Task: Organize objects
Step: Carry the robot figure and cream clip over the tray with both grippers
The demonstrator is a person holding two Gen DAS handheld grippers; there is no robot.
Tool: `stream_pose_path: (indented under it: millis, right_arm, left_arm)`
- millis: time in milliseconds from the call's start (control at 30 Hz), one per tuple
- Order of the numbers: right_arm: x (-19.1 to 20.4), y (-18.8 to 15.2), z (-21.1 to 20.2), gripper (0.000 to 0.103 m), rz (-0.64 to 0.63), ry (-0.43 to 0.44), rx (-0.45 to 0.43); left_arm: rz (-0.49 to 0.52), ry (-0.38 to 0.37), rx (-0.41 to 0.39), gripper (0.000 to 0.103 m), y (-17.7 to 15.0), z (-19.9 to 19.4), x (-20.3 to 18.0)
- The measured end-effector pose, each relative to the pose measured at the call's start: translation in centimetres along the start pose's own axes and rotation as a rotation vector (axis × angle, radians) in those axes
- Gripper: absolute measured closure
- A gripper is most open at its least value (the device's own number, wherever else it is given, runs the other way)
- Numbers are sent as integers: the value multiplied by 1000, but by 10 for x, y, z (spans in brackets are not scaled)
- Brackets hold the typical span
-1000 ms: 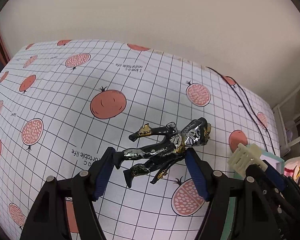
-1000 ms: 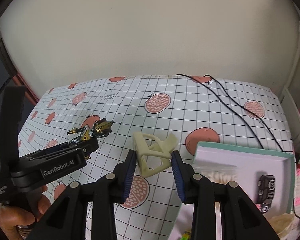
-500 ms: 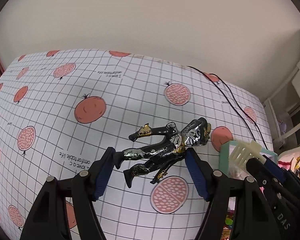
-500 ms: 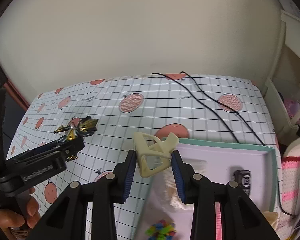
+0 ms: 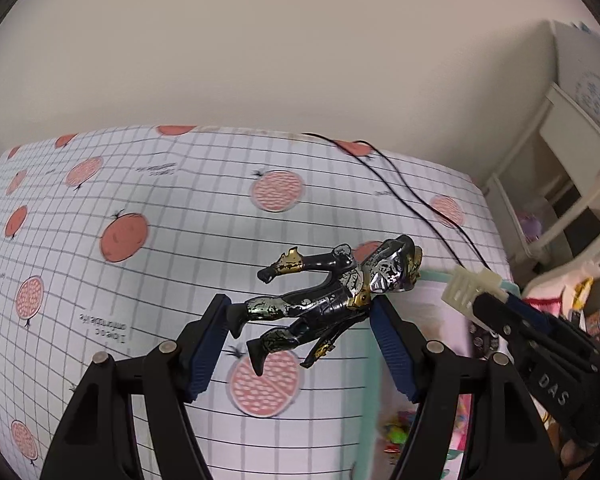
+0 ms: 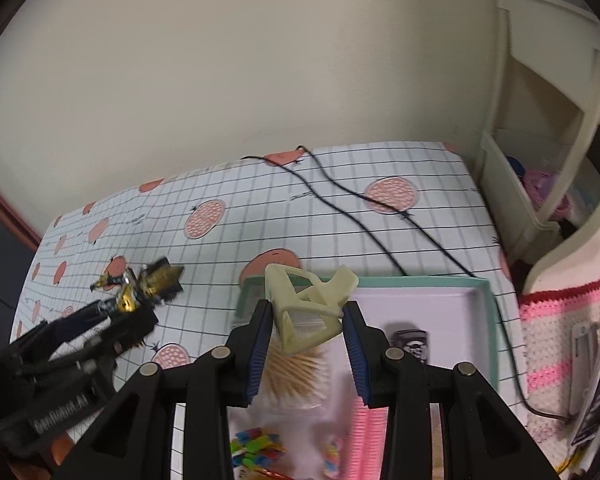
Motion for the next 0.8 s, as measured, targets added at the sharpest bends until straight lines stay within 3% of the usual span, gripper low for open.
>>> stream_pose_path:
  millis: [300, 533, 800]
  right_arm:
    - [-41, 1, -6, 64, 79, -41, 1]
    - [-72, -4, -4, 64, 121, -119, 16]
    - [-91, -11, 5, 64, 165, -151, 25]
  left_arm:
    - [137, -37, 21, 31, -15, 4, -59]
    - [179, -74, 50, 31, -27, 13, -85]
    - [207, -98, 85, 31, -40, 23, -102]
Point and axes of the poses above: each gripper's, at about its wrist camera, not at the fingertips, and z roughly the way its jaws point, x to its left, y to its top, the point moved 6 cm from there along z, roughly the way its jaws point, and after that the axes turned 4 degrees about -y, right-handed, at the moved point
